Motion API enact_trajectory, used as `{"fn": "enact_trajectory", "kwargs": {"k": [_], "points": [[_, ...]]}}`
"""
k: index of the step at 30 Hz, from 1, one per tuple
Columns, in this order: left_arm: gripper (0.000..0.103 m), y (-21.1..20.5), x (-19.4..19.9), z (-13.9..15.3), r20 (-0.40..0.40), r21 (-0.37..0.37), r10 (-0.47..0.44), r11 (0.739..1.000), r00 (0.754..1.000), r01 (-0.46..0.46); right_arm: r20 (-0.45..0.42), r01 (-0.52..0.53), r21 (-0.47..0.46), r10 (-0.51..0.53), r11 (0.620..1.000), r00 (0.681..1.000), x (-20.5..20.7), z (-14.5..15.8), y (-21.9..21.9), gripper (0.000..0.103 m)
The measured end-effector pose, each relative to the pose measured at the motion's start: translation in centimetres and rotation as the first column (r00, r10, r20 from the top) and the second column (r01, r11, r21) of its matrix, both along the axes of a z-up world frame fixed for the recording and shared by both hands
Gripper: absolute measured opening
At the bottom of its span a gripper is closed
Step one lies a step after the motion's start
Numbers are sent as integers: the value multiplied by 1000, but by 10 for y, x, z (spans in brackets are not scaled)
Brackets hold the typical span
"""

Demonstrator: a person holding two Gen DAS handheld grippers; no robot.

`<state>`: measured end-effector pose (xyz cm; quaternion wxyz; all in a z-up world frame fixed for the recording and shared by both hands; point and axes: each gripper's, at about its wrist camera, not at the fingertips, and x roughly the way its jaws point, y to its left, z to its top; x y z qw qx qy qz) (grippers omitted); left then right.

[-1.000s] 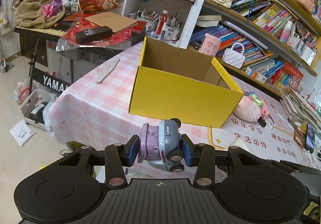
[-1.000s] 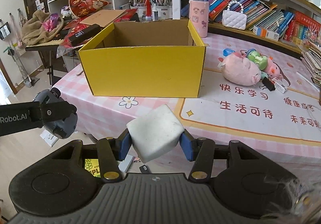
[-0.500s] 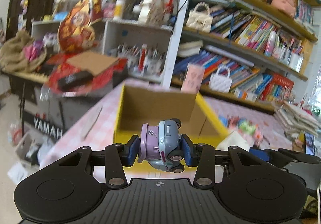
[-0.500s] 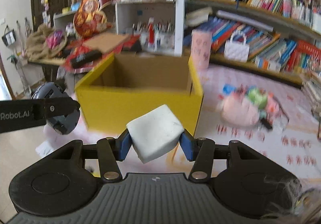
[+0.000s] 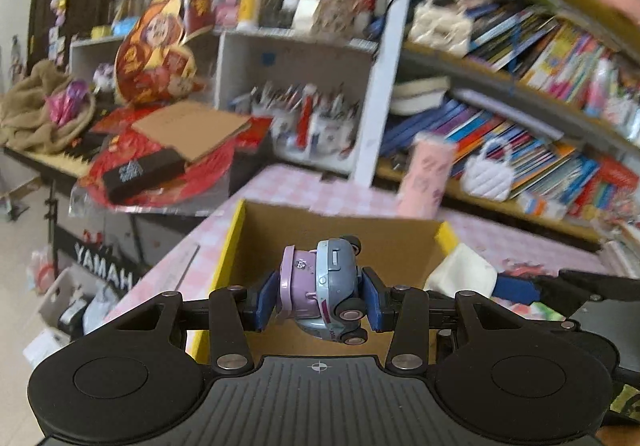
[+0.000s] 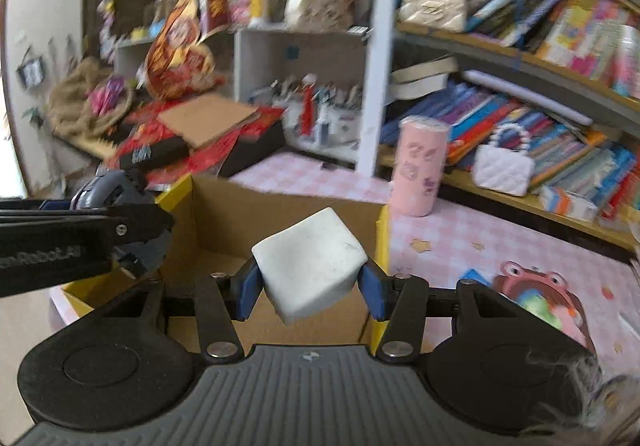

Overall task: Organize objects
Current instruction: 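Carry the toy car and foam cube with both grippers over the yellow box, then open the left gripper dropping the car while the right releases the cube into the box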

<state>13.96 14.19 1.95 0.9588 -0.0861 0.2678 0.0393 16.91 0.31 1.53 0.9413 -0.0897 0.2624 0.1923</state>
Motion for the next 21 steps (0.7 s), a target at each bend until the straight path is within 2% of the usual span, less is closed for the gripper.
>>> {"fn": "enact_trajectory", "kwargs": {"k": [7,15,17,19,21], "points": [[43,-3,34,-21,-90,45,42,998,995,-38,-84,-122,-121,112,985,990,53,-33,26,50],[43,-7,50,-32,-142,61,52,997,988,-44,-189,-208,-194,172,959,967,76,-47,40,49],[45,-9,50,-30,-136,65,49,997,989,-41,-192,-212,-197,175,957,966,75,-48,41,50],[51,-11,48,-26,-121,75,46,996,992,-37,-176,-200,-186,168,962,970,74,-47,39,56],[62,-13,42,-19,-89,84,43,996,995,-36,-148,-177,-174,152,969,977,70,-45,37,63]]}}
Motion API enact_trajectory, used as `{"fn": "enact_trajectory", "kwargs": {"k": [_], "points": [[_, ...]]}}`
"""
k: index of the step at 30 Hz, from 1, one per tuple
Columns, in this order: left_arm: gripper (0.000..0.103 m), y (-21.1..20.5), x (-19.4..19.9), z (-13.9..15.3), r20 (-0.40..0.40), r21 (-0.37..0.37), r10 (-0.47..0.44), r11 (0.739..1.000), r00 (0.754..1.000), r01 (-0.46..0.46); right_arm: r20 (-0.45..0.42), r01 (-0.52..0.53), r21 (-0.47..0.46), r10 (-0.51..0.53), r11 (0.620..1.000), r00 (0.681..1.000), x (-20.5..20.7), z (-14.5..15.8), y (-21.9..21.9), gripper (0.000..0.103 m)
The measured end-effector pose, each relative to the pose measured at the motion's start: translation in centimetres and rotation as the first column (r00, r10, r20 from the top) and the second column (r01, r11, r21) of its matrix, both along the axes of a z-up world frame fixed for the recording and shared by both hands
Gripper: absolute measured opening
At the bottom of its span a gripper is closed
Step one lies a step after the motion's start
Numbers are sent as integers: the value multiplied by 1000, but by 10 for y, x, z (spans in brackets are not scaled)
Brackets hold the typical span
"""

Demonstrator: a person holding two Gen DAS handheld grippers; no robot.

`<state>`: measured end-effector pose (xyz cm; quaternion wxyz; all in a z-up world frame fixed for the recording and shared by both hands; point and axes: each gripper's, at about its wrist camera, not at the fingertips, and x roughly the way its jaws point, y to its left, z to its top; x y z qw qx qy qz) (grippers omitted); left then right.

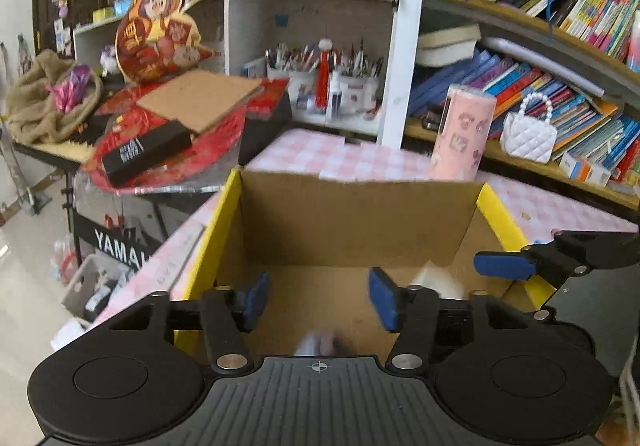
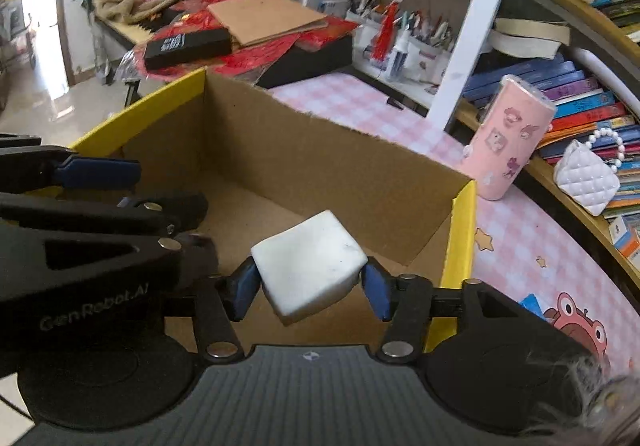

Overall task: Organize objects
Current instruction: 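Open the left gripper dropping the car while the right releases the cube into the box, then move both tools back toward the remaining toys on the table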

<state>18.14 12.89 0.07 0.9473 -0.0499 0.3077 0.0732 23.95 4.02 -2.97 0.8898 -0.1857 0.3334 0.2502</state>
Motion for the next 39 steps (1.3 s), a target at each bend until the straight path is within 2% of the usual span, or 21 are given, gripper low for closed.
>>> {"fn": "enact_trajectory", "kwargs": {"k": [4,9,16,21,32,39], "points": [[68,-2,-19,18,80,13,-19,1000,997,18,68,31,44,-33,999,997,-13,11,-9,66],[85,-3,-53,41,172,26,-29,999,985,25,130,92,114,-107,989,986,-37,34,-24,69],[85,8,-104,56,232,8,-15,1000,973,13,202,175,202,-216,964,955,-92,57,-44,73],[86,18,-137,47,188,-8,-11,1000,982,13,197,225,206,-266,952,944,-142,50,-50,75],[92,17,-198,10,58,12,-29,1000,998,28,106,304,136,-319,943,942,-227,7,-47,80],[95,5,-214,-12,-33,0,-80,997,996,81,71,400,102,-408,911,910,-262,-12,-59,84]]}}
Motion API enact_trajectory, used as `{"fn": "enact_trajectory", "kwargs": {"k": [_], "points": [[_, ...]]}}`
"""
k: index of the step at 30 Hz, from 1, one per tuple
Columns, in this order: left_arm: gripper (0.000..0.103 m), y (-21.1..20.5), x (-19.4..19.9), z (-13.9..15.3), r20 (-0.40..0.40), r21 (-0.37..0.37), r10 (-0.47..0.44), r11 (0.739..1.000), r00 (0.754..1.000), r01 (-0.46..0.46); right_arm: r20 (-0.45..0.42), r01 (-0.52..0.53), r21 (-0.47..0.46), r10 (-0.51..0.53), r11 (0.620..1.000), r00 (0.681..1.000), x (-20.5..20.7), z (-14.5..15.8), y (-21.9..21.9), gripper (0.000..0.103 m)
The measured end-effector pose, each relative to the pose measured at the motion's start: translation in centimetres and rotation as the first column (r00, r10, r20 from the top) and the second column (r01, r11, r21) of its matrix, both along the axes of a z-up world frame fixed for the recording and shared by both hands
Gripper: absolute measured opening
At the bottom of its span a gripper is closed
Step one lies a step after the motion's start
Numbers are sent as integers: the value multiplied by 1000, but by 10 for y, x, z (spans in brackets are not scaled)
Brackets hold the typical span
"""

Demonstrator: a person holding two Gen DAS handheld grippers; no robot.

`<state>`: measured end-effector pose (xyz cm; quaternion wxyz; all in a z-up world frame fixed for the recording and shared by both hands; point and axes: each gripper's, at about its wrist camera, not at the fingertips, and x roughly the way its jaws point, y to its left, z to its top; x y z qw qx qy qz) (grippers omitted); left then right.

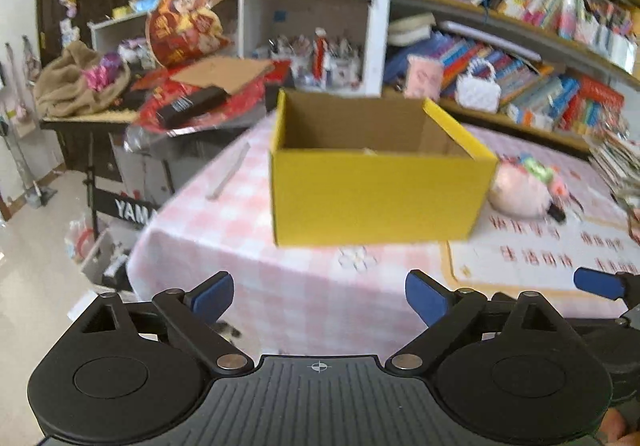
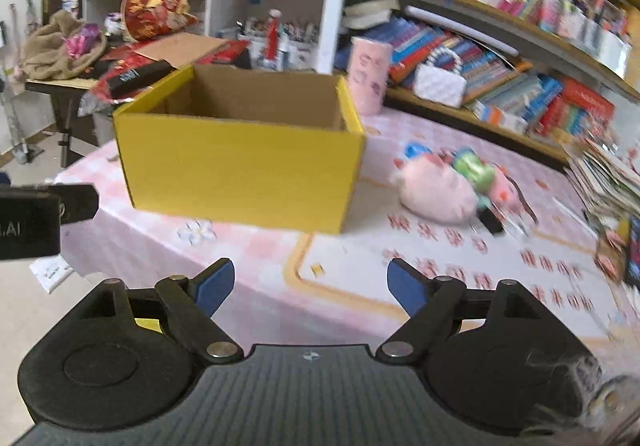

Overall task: Organize objects
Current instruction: 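Move both tools back toward the remaining toys on the table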

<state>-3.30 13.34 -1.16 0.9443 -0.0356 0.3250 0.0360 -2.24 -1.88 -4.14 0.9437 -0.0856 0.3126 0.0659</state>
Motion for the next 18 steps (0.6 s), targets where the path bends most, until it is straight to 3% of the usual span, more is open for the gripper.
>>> {"fn": "enact_trajectory", "kwargs": {"k": [8,18], "points": [[95,-34,-1,-11,-50,2,-131,991,990,131,-43,140,-15,-141,990,989,-23,-12,-36,87],[95,-91,20,-16,-78,0,-278,960,958,278,-73,299,-14,-299,954,951,-28,-17,-91,88]]}}
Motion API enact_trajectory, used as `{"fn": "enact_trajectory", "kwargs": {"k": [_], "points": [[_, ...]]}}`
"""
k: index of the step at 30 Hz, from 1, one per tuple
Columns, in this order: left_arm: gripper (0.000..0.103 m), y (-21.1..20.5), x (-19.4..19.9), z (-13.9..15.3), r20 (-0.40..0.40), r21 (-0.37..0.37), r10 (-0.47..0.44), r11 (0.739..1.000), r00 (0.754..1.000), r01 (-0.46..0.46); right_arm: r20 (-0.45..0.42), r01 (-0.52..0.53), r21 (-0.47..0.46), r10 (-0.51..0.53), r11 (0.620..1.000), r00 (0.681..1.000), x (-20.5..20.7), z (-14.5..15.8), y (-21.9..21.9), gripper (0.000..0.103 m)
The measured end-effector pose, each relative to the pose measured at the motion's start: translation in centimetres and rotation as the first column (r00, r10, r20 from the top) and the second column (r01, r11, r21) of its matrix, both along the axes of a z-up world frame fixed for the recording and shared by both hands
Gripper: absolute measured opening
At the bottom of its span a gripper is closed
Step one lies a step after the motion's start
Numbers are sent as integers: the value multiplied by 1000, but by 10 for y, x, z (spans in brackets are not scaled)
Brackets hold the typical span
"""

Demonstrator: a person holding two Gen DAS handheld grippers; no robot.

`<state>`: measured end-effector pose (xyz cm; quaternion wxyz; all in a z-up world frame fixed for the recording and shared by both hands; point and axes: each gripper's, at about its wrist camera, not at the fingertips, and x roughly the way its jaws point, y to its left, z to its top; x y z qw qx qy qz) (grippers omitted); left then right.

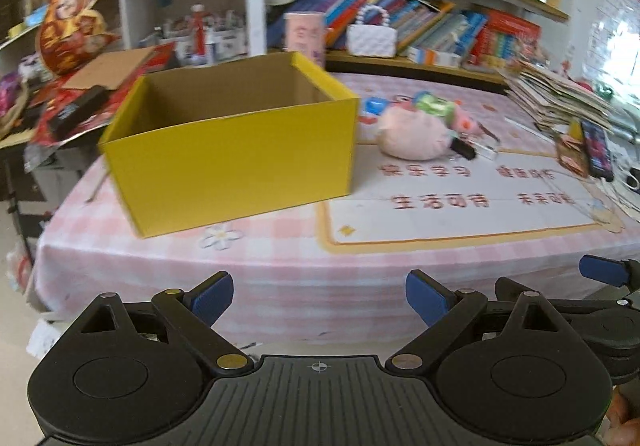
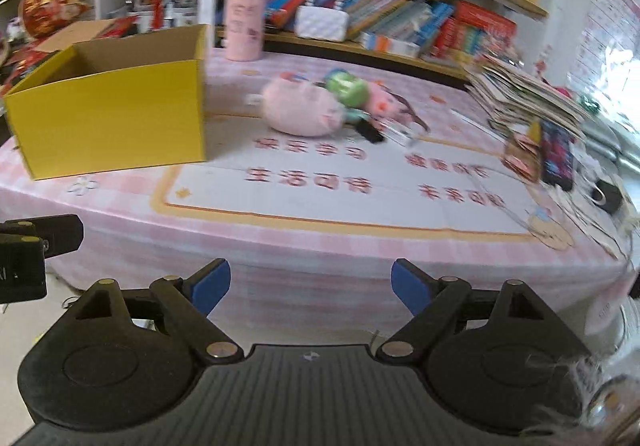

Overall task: Organize objects
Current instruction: 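Move both tools back toward the remaining toys on the table, then grasp the pink plush pig with the left gripper while the right grasps the white card box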

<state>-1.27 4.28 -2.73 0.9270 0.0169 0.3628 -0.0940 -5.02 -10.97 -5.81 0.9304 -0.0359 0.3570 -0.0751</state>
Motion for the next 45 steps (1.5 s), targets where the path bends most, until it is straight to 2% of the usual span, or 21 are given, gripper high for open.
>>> {"fn": "enact_trajectory", "kwargs": {"k": [8,13,24,30,35,40,45], "points": [[95,-68,30,-2,-21,12,-118,993,993,119,-25,116,-5,-116,993,993,15,-2,-61,89],[95,-100,48,0,-23,21,-139,990,990,139,-32,142,1,-142,990,989,34,-1,-96,89],[95,-154,99,-3,-32,37,-64,997,997,65,-44,90,13,-89,996,995,88,-6,-156,89],[97,-171,131,2,-12,64,20,998,1000,-19,-32,18,32,-17,999,999,122,-7,-183,87],[102,-179,155,5,14,97,97,990,995,-98,-19,-26,49,27,998,999,151,-9,-199,86],[103,-184,182,4,26,113,164,980,986,-166,-16,-47,67,49,997,999,179,-13,-209,86],[103,-191,215,-10,-7,133,203,971,979,-200,-23,-81,81,83,993,996,207,-19,-214,86]]}}
